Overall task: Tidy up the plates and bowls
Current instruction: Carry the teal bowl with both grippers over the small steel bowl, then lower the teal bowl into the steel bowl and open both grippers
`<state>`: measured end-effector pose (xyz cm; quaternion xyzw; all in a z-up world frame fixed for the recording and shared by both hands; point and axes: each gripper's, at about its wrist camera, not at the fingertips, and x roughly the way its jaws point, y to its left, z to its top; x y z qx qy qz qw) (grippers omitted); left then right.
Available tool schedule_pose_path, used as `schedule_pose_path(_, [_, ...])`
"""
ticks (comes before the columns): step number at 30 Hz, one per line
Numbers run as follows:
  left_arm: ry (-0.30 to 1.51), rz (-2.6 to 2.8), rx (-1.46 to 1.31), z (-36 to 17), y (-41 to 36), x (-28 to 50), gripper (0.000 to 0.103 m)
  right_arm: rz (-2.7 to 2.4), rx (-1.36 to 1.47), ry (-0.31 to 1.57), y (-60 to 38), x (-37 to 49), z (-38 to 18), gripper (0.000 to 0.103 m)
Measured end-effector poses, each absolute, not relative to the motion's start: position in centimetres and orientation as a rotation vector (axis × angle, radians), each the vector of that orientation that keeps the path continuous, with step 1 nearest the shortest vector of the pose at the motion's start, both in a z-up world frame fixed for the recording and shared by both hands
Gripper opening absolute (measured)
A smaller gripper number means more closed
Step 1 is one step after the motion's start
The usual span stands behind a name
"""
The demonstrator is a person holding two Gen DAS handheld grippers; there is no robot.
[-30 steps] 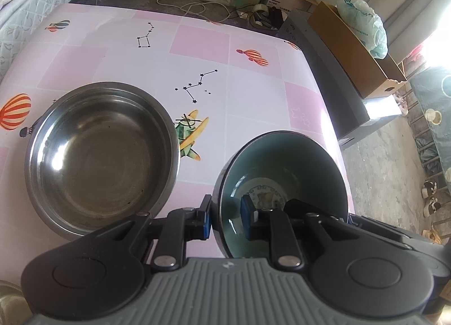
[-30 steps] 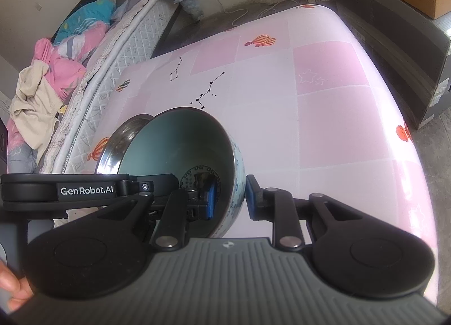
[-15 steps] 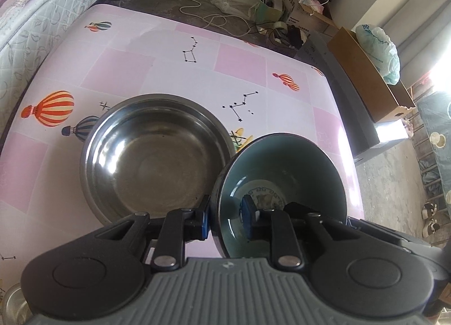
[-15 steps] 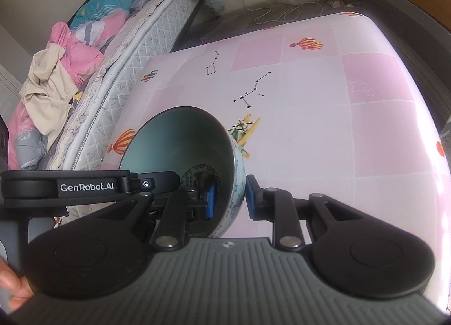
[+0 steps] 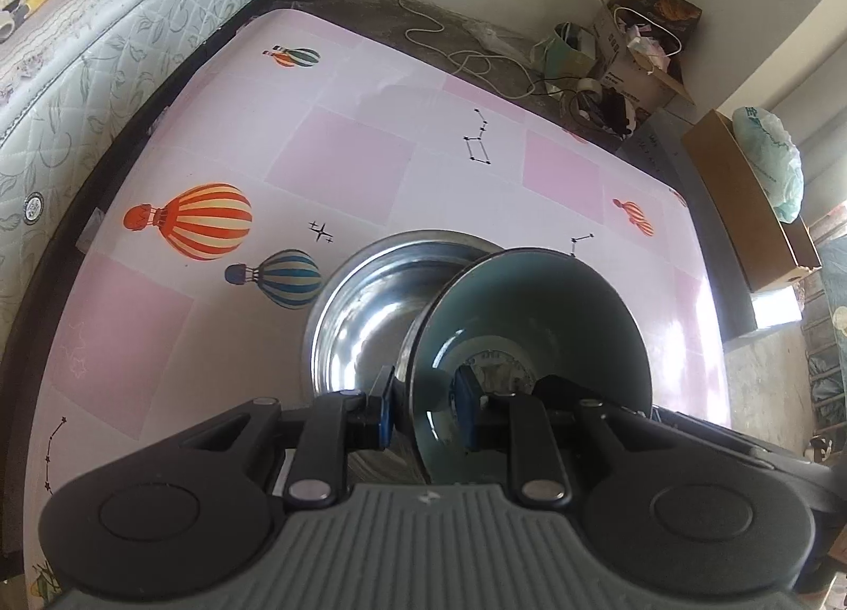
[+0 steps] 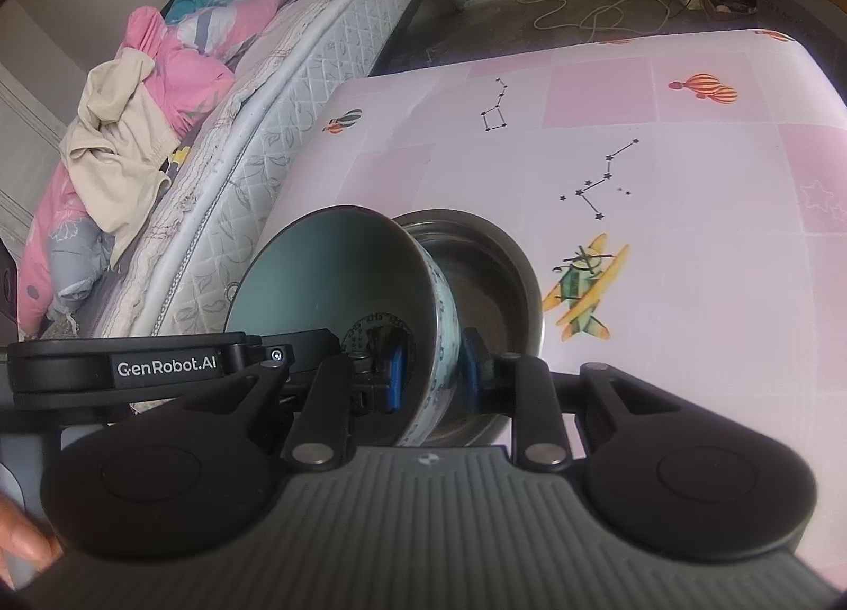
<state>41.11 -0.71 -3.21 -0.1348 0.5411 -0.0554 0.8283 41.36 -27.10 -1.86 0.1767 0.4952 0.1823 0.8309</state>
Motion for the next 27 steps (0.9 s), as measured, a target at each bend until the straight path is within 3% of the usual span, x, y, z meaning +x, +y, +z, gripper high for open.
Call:
schedule_pose_path(15, [1.208, -0.103, -0.273, -7.4, -0.6, 44.1, 0.025, 0.360, 0.309, 1.112, -24.8, 45.5, -6.7, 0.021])
schedule_pose_path(20, [1.210, -0.096, -0.285, -6.9, -0.2, 44.0, 0.041, 0.367, 0.305, 1.113, -24.5, 46.0, -6.9, 0.022])
schedule_pose_path(27, [1.158, -0.112, -0.285, -4.2, 0.0, 42.7, 0.049, 0.356, 0.286, 1.091, -24.4, 46.1, -6.3, 0.037])
